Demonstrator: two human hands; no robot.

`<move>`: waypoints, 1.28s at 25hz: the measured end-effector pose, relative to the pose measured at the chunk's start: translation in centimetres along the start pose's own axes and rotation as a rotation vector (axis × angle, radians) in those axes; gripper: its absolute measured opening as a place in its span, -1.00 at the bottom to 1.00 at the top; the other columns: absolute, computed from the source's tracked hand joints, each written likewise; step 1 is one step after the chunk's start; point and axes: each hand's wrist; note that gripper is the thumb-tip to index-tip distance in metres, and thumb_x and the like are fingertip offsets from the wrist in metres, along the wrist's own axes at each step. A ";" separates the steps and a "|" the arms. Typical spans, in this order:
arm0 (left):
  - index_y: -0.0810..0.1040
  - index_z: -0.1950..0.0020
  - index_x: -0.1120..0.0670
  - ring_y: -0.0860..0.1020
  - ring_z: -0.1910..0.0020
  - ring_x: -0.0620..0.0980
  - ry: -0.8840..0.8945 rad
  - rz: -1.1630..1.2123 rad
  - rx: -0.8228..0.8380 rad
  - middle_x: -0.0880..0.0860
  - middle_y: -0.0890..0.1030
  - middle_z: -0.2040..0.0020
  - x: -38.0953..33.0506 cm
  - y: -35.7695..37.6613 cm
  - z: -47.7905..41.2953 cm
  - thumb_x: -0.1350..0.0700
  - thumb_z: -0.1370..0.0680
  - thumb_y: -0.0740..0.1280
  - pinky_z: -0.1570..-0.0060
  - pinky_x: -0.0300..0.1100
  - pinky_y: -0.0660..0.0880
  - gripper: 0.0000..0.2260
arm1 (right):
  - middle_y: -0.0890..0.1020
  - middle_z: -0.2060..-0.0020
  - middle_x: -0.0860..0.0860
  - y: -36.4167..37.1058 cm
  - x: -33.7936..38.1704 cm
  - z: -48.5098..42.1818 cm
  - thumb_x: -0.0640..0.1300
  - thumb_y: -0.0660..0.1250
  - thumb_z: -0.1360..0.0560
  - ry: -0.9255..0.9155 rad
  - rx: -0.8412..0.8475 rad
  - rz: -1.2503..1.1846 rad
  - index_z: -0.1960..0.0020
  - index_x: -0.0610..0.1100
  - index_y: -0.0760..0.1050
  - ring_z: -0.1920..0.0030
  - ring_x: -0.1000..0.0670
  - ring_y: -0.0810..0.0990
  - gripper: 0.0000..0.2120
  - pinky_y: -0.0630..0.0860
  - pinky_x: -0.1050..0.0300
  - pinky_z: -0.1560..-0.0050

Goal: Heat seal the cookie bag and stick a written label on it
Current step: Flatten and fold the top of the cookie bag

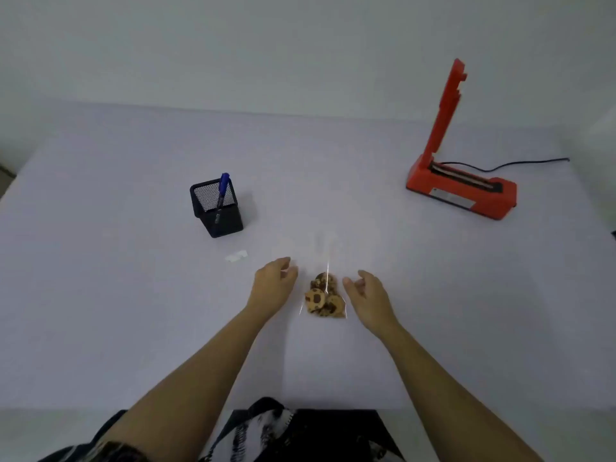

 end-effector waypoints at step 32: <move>0.59 0.17 0.08 0.61 0.16 0.04 -0.138 0.290 0.122 0.08 0.66 0.20 1.1 1.4 -4.2 0.14 -0.47 0.37 0.03 -0.08 0.55 -0.97 | 0.62 0.20 0.03 -0.6 -0.4 -5.0 -0.16 0.36 -0.47 0.051 0.159 -0.263 0.09 -0.09 0.55 0.16 0.06 0.58 -0.97 0.48 0.27 0.10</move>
Point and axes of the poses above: each hand's wrist, its own z-axis away from the middle knuckle, its own y-axis out of the palm, x = y × z
